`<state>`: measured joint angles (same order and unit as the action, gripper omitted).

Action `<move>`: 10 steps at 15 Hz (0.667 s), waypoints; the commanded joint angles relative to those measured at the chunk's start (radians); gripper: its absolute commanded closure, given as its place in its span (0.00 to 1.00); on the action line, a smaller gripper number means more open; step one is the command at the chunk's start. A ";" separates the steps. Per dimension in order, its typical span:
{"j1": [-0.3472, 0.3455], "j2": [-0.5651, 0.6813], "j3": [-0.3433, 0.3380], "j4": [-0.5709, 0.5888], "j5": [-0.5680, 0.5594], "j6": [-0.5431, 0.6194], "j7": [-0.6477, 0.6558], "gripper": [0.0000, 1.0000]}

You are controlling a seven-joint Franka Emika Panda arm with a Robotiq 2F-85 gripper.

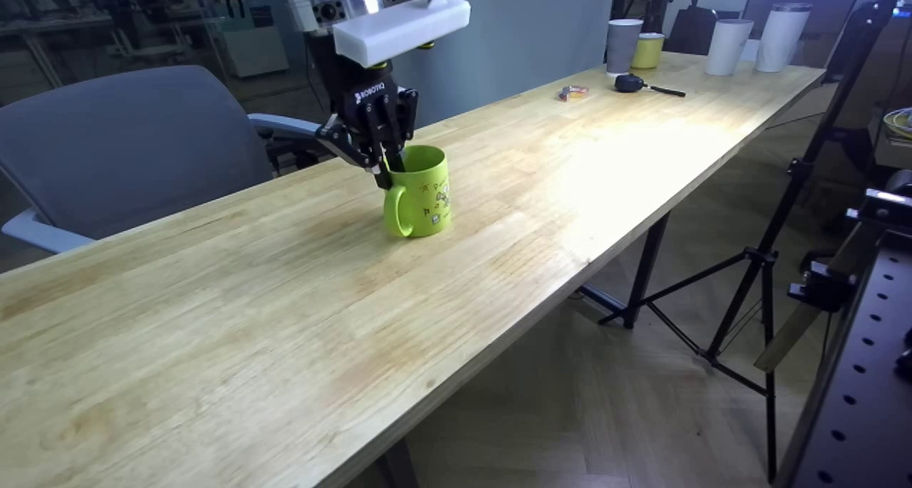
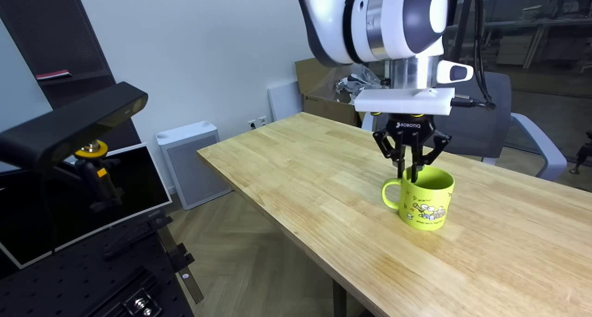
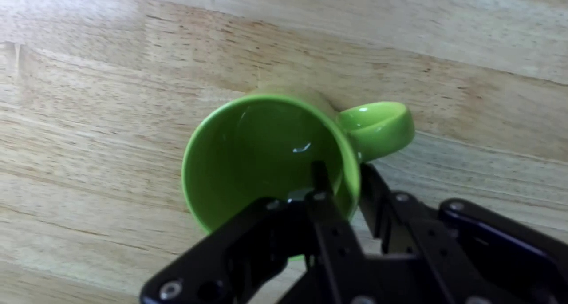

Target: Move the mug slightly to the left

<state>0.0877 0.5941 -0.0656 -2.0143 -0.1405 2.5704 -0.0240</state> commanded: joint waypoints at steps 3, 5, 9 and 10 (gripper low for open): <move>0.014 0.004 -0.032 0.014 -0.032 -0.025 0.064 0.31; 0.016 0.007 -0.042 0.020 -0.038 -0.038 0.071 0.18; 0.012 -0.013 -0.041 0.048 -0.040 -0.108 0.074 0.00; 0.010 -0.021 -0.039 0.061 -0.037 -0.130 0.075 0.00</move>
<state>0.0881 0.5959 -0.0990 -1.9951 -0.1571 2.5160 0.0006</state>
